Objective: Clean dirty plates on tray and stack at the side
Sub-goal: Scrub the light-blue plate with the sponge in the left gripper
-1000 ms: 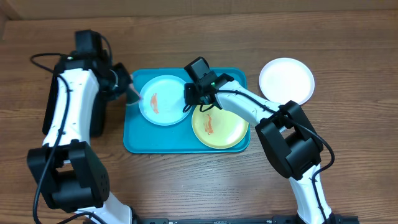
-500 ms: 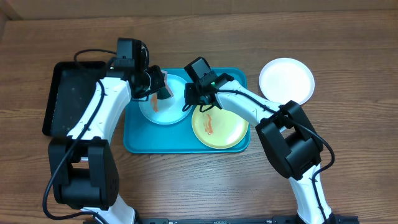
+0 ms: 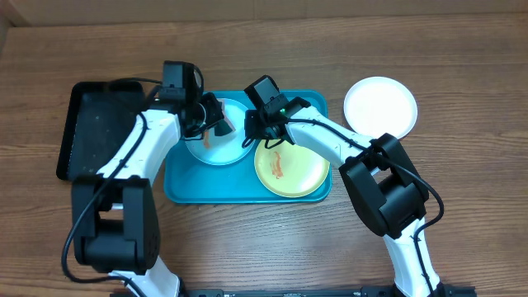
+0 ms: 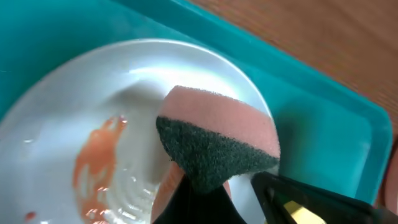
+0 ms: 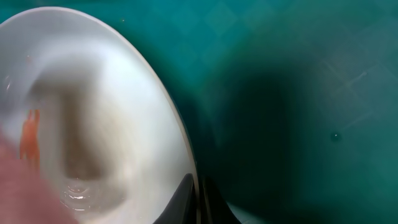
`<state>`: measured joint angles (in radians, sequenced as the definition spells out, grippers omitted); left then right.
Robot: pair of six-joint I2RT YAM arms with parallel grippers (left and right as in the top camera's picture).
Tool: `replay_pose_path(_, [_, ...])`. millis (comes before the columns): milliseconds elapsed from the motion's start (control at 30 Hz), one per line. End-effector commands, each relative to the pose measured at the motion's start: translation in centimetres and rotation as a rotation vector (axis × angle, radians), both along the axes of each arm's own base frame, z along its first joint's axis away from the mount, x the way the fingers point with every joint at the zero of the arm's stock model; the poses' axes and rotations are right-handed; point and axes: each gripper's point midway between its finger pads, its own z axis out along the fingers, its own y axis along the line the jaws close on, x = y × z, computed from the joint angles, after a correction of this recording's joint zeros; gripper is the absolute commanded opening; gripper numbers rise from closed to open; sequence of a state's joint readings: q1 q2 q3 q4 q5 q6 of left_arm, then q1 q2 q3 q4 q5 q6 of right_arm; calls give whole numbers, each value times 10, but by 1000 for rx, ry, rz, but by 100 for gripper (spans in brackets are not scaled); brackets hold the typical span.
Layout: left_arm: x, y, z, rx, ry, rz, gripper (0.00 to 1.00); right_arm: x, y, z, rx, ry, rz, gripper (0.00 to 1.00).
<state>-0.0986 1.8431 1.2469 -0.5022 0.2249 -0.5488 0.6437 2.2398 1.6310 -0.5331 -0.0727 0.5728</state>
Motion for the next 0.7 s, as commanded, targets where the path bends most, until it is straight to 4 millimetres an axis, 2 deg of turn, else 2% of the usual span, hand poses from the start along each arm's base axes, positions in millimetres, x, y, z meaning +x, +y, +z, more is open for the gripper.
replay_pose_path(0, [-6, -3, -34, -3, 82, 7, 4, 6, 4, 9, 16, -16, -7, 4])
replay_pose_path(167, [-14, 6, -52, 19, 140, 10, 4, 5, 3, 8, 12, -12, -4, 4])
replay_pose_path(300, [-27, 41, -61, 172, 200, 81, 6, 4, 3, 8, 8, -8, -4, 4])
replay_pose_path(400, [-39, 68, -64, 298, 242, 70, 5, 5, 1, 7, 7, -8, -7, 4])
replay_pose_path(533, [-47, 99, -59, 445, 284, 58, 4, 6, 0, 7, 7, -8, -8, 4])
replay_pose_path(600, [-45, 107, -51, 488, 285, 65, 4, 6, 1, 7, 7, -7, -8, 4])
replay_pose_path(667, [-35, 104, -42, 486, 260, 37, 4, 6, 1, 7, 7, -7, -8, 4])
